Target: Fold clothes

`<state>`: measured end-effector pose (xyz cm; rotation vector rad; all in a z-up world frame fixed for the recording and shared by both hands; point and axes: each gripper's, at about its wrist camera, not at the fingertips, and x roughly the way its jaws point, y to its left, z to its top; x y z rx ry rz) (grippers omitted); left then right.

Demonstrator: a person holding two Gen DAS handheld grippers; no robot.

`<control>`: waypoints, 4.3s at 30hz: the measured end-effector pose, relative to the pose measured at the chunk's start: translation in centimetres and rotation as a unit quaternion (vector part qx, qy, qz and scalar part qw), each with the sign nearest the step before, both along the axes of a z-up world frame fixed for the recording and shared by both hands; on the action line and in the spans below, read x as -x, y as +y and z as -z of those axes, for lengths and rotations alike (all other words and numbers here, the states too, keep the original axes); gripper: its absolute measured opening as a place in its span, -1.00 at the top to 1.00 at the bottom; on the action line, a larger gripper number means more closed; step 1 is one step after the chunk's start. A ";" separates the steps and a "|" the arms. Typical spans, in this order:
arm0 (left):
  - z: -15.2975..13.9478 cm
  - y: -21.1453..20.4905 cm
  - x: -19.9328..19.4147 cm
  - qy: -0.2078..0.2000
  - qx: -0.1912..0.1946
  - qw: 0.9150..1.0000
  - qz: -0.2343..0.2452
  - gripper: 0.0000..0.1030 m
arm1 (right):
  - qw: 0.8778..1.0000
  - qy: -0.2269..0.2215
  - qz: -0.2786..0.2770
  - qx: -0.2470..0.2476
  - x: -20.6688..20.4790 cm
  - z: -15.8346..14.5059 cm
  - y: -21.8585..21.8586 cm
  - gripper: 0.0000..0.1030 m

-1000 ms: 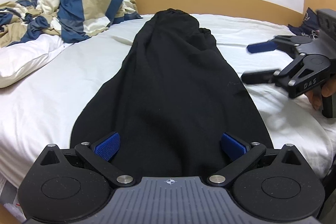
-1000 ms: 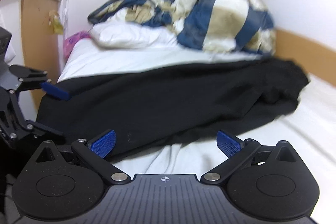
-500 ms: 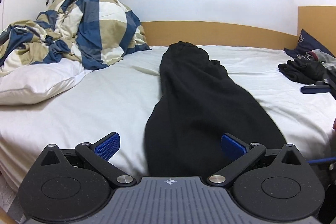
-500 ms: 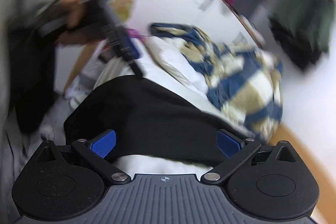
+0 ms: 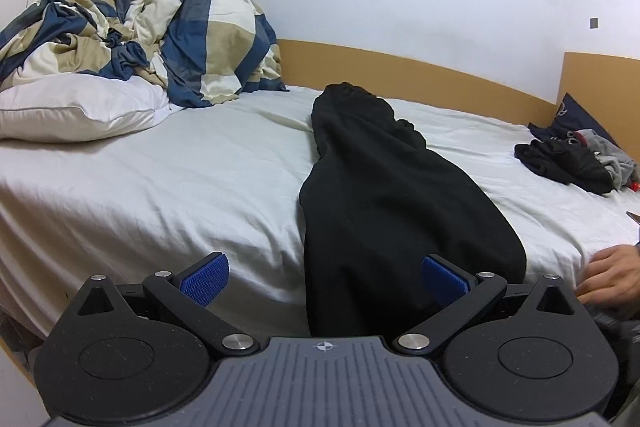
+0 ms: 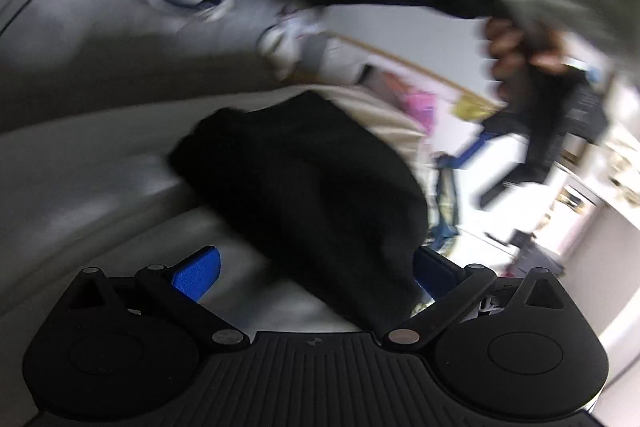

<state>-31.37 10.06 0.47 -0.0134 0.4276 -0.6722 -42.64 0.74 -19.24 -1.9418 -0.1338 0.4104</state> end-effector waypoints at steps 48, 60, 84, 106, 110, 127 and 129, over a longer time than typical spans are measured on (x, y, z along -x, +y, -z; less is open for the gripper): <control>1.0 -3.5 9.4 -0.112 -0.006 0.989 0.098 -0.99 | 0.651 0.379 0.216 -0.621 -11.9 -30.0 1.6 0.70; 0.4 -12.0 10.3 -0.175 -0.055 0.980 -0.079 -0.99 | 0.652 0.388 0.207 -0.617 -14.3 -29.8 3.4 0.70; -14.4 -11.4 -7.6 -0.051 -0.326 0.915 0.232 0.66 | 0.496 0.359 0.229 -0.757 -10.4 -25.5 -7.0 0.70; -16.5 -17.1 -18.9 -0.054 -0.213 0.966 0.134 -0.99 | 0.463 0.247 0.260 -0.811 -11.3 -24.9 -12.4 0.02; -15.3 -16.5 -16.7 -0.012 -0.212 0.957 0.199 -0.99 | 0.473 0.265 0.278 -0.793 -12.6 -24.3 -11.4 0.02; -7.7 -13.0 -22.2 0.095 -0.114 0.989 -0.023 -1.00 | 0.536 0.267 0.325 -0.732 -15.2 -21.2 -9.2 -0.19; -9.2 -11.1 -21.3 0.080 -0.114 0.989 -0.046 -0.99 | 0.548 0.264 0.319 -0.727 -15.0 -21.1 -9.0 -0.30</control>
